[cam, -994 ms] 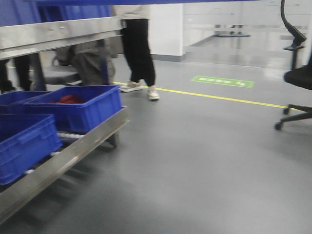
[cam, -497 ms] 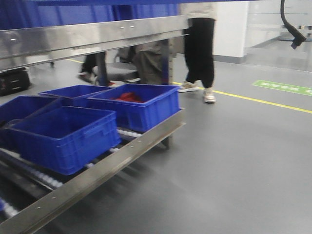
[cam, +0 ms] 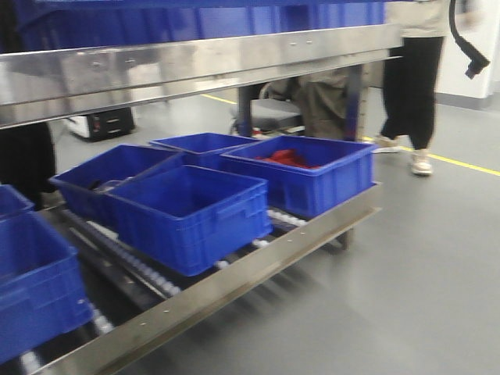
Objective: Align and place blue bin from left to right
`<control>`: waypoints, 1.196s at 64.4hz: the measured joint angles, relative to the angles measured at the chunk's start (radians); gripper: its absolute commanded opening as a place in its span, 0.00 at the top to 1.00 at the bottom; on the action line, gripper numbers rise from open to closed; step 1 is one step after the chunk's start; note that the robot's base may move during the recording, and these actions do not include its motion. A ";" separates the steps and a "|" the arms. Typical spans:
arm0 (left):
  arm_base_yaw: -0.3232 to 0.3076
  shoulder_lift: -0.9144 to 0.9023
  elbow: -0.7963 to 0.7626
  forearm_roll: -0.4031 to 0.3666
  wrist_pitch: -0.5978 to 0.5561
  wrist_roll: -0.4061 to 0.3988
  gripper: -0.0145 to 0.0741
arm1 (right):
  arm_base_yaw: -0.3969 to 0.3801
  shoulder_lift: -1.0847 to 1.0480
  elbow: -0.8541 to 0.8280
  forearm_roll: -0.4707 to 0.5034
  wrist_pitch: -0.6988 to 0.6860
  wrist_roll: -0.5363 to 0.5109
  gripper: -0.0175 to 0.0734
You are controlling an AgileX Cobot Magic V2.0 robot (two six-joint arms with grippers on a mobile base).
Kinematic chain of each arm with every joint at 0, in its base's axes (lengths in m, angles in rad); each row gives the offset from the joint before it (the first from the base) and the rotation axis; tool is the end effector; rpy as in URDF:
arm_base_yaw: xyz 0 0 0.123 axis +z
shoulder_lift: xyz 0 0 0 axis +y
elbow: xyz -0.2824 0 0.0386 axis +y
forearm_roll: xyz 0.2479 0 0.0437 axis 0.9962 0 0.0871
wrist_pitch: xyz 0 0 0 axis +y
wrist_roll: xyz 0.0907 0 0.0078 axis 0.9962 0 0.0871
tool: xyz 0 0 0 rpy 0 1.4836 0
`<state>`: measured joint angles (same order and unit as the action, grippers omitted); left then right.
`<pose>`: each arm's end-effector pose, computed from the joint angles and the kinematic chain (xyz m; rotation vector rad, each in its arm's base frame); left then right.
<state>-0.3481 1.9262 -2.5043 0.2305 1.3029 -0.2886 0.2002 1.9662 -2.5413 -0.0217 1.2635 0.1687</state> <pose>0.3733 -0.1141 0.4939 0.0091 2.1848 -0.0808 0.3959 0.0784 0.4887 -0.0296 2.1775 0.1845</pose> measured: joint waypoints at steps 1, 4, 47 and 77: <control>0.000 0.000 0.000 0.000 0.000 0.000 0.85 | 0.000 0.000 0.000 0.000 0.000 0.000 0.89; 0.000 0.000 0.000 0.000 0.000 0.000 0.85 | 0.000 0.000 0.000 0.000 0.000 0.000 0.89; 0.000 0.000 0.000 0.000 0.000 0.000 0.85 | 0.000 0.000 0.000 0.000 0.000 0.000 0.89; 0.000 0.000 0.000 -0.008 0.001 0.000 0.85 | 0.000 -0.003 0.000 -0.002 0.054 0.000 0.89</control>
<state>-0.3481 1.9262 -2.5043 0.2222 1.3039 -0.2886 0.2002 1.9628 -2.5413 -0.0241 1.3174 0.1687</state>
